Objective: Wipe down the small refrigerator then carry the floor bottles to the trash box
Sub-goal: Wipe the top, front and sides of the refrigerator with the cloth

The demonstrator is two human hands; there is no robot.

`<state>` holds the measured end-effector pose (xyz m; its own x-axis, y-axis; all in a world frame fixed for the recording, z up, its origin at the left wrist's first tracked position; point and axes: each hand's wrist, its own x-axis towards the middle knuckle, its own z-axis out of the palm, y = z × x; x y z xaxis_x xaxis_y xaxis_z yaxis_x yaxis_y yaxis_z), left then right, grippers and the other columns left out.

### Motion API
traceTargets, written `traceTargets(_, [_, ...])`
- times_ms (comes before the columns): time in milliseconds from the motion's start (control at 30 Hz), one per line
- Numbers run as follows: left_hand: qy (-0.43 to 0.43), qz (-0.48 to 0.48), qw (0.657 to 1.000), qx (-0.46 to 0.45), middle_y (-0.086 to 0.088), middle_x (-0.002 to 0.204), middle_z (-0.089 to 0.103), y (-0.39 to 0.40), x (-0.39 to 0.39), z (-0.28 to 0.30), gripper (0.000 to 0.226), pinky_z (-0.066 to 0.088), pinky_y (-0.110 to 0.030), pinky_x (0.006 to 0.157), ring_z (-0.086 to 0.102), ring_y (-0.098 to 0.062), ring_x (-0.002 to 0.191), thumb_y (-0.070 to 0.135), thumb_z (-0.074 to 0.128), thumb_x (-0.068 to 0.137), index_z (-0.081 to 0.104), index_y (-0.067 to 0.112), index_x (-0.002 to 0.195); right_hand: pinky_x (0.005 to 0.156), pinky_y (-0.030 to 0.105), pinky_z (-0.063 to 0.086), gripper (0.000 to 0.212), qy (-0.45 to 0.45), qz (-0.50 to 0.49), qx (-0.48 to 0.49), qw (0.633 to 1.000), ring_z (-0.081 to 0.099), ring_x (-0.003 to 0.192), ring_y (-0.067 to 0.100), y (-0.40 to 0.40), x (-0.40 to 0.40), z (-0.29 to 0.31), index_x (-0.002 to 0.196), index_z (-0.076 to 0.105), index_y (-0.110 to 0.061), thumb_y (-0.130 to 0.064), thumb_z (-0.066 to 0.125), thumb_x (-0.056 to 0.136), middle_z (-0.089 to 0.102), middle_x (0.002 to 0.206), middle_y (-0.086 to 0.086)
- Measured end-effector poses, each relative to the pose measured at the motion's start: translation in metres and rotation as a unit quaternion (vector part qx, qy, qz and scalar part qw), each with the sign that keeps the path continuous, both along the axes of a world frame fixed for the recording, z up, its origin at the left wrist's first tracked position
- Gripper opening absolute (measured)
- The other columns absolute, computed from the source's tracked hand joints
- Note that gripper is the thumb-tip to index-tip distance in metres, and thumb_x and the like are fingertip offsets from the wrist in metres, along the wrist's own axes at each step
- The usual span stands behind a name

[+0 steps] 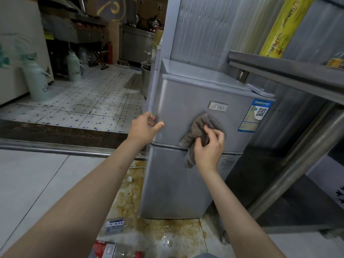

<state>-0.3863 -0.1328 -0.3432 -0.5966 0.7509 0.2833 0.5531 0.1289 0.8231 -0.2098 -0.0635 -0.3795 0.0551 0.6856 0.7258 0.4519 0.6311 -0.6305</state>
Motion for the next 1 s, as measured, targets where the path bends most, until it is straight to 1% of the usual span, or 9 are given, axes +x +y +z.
traceTargets(167, [0.004,0.004,1.0,0.001,-0.001,0.089,0.059,0.0,0.0,0.0,0.032,0.038,-0.024,0.074,0.054,-0.016,0.084,0.035,0.066,0.084,0.057,0.01,0.101,0.089,0.013,0.03,0.051,-0.013,-0.011,-0.009,1.0,0.05,0.096,0.021,-0.004,-0.003,-0.007,0.117,0.064,-0.007,-0.01,0.079,0.068,0.049,0.107,0.014])
traceTargets(333, [-0.001,0.003,1.0,0.003,-0.001,0.089,0.059,0.001,0.001,0.0,0.032,0.039,-0.024,0.075,0.055,-0.016,0.085,0.034,0.067,0.084,0.057,0.009,0.101,0.083,0.034,0.045,0.044,-0.039,-0.026,-0.004,0.999,0.057,0.094,0.033,-0.003,-0.001,-0.014,0.114,0.064,-0.004,0.002,0.071,0.071,0.051,0.108,0.019])
traceTargets(433, [-0.002,0.004,1.0,0.003,-0.001,0.088,0.059,0.001,0.001,0.0,0.03,0.04,-0.025,0.076,0.055,-0.016,0.085,0.035,0.067,0.084,0.057,0.011,0.099,0.082,0.026,0.041,0.039,-0.034,-0.034,-0.016,0.999,0.058,0.093,0.032,0.001,0.005,-0.015,0.112,0.065,-0.004,0.003,0.069,0.073,0.052,0.108,0.018])
traceTargets(533, [-0.002,0.005,1.0,0.01,0.0,0.084,0.059,0.001,0.0,-0.001,0.026,0.04,-0.025,0.075,0.057,-0.017,0.084,0.033,0.068,0.083,0.055,0.014,0.093,0.081,0.016,0.033,0.038,-0.008,-0.043,-0.038,0.998,0.056,0.095,0.029,0.002,0.008,-0.01,0.112,0.064,-0.005,-0.001,0.069,0.074,0.052,0.108,0.017])
traceTargets(633, [-0.003,0.006,1.0,0.011,-0.001,0.084,0.06,0.002,0.0,-0.003,0.025,0.041,-0.025,0.074,0.057,-0.017,0.083,0.033,0.068,0.083,0.054,0.014,0.092,0.079,0.022,0.036,0.038,0.013,-0.05,-0.064,0.997,0.054,0.098,0.025,-0.002,0.003,-0.006,0.112,0.06,-0.009,-0.012,0.071,0.075,0.051,0.11,0.011])
traceTargets(700, [0.001,0.008,1.0,0.012,-0.002,0.085,0.06,0.002,0.0,-0.003,0.027,0.043,-0.026,0.076,0.057,-0.018,0.084,0.034,0.068,0.083,0.056,0.012,0.095,0.075,0.025,0.039,0.036,0.027,-0.054,-0.074,0.995,0.055,0.094,0.025,-0.003,0.002,-0.004,0.103,0.055,-0.009,-0.017,0.073,0.073,0.051,0.106,0.008])
traceTargets(800, [0.0,0.008,1.0,0.012,-0.002,0.087,0.06,0.003,0.0,-0.003,0.029,0.043,-0.026,0.077,0.057,-0.018,0.085,0.034,0.068,0.083,0.057,0.011,0.097,0.075,0.031,0.041,0.034,0.052,-0.054,-0.076,0.994,0.055,0.09,0.026,0.0,0.002,-0.003,0.095,0.052,-0.009,-0.013,0.074,0.07,0.053,0.1,0.007])
traceTargets(900, [0.0,0.007,1.0,0.01,-0.002,0.087,0.06,0.003,0.0,-0.003,0.028,0.042,-0.026,0.076,0.057,-0.018,0.085,0.034,0.068,0.083,0.057,0.012,0.096,0.074,0.023,0.04,0.03,0.096,-0.055,-0.097,0.989,0.055,0.089,0.022,0.006,0.004,-0.003,0.097,0.055,-0.01,-0.009,0.072,0.072,0.057,0.101,0.009])
traceTargets(1000, [0.002,0.004,1.0,0.008,-0.002,0.087,0.06,0.003,0.0,-0.003,0.029,0.044,-0.027,0.077,0.057,-0.017,0.084,0.034,0.068,0.083,0.057,0.011,0.097,0.079,0.034,0.046,0.027,0.135,-0.067,-0.118,0.981,0.052,0.085,0.018,0.009,0.007,-0.003,0.097,0.058,-0.009,-0.006,0.07,0.074,0.058,0.098,0.009])
